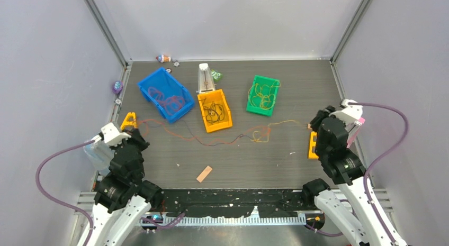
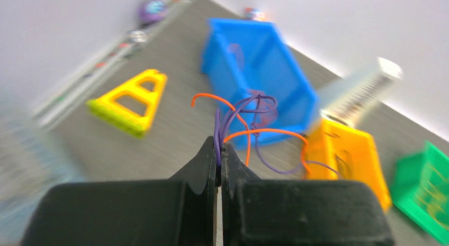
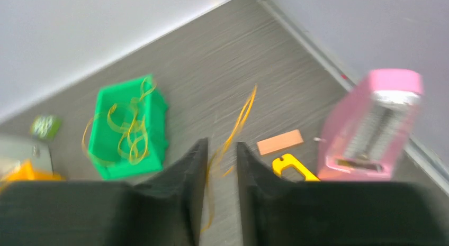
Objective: Untangle the cables
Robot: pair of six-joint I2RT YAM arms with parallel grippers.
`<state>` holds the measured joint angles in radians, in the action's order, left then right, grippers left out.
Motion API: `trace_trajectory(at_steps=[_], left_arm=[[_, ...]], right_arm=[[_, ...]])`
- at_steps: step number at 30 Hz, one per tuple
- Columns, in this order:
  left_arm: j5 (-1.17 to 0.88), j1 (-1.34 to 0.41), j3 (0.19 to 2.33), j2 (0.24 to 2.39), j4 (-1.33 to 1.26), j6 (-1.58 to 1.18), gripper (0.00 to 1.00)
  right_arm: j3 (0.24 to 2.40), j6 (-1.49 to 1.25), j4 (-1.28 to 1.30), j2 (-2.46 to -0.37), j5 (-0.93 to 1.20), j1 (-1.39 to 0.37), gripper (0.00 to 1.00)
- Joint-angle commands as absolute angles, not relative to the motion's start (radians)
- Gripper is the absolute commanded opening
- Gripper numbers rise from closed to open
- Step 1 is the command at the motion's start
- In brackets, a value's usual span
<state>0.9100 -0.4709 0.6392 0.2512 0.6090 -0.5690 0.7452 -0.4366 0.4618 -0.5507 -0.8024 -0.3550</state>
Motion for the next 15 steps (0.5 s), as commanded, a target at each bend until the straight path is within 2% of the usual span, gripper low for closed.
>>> trace_trajectory(at_steps=[1,2,4,6,12,15], left_arm=[[0.458,-0.466,0.604,0.283,0.31,-0.363,0.0],[0.389,-0.466,0.611,0.301,0.295,-0.357,0.0],[0.297,-0.466,0.624,0.34,0.27,-0.338,0.0],[0.219,-0.466,0.634,0.369,0.253,-0.319,0.0],[0.038,-0.466,0.653,0.416,0.199,-0.295,0.0],[-0.055,-0.466,0.679,0.44,0.197,-0.297,0.0]], right_arm=[[0.733,-0.288,0.349,-0.594,-0.338,-0.352,0.48],[0.724,-0.286,0.342,-0.603,-0.296,-0.353,0.7],[0.711,-0.274,0.325,-0.616,-0.186,-0.352,0.84],[0.698,-0.27,0.306,-0.633,-0.096,-0.354,0.91],[0.655,-0.264,0.145,-0.743,0.274,-0.404,0.92],[0.639,-0.255,0.001,-0.805,0.282,-0.521,0.89]])
